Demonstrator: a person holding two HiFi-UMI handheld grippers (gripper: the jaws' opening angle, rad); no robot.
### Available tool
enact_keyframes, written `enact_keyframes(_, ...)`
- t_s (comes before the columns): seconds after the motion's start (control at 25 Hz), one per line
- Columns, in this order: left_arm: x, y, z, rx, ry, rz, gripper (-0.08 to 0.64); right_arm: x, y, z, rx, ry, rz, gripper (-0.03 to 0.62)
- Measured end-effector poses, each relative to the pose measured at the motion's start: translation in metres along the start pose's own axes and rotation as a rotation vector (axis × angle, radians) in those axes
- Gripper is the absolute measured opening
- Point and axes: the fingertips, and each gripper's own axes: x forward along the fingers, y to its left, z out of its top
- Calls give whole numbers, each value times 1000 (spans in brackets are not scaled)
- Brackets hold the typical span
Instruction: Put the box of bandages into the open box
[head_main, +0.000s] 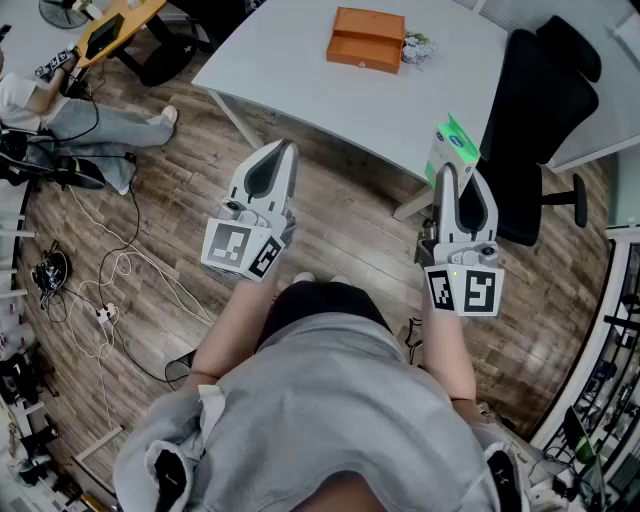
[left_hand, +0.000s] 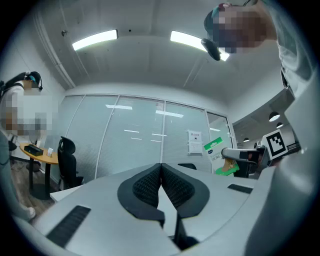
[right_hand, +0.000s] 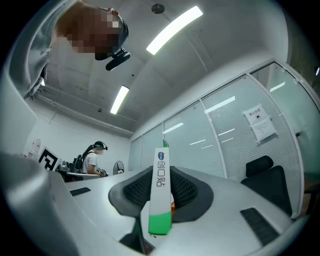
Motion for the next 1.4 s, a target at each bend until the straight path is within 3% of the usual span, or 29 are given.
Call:
enact_keyframes(0.24,-5,-3,5,-4,7,-14,20,-5,8,11,19,-16,10,114)
enact_keyframes(0.76,8,7,-8,-6,24,-19,20,3,-1,-5,63,6,9,114)
enact_keyframes(1.16,90,103,-5,-30,-10,-65,20,121,12,-37,33,23,7,114)
enact_keyframes(1.4,154,160,-3,-24,-18,-100,20,191,-3,-42,11,-6,-45,114)
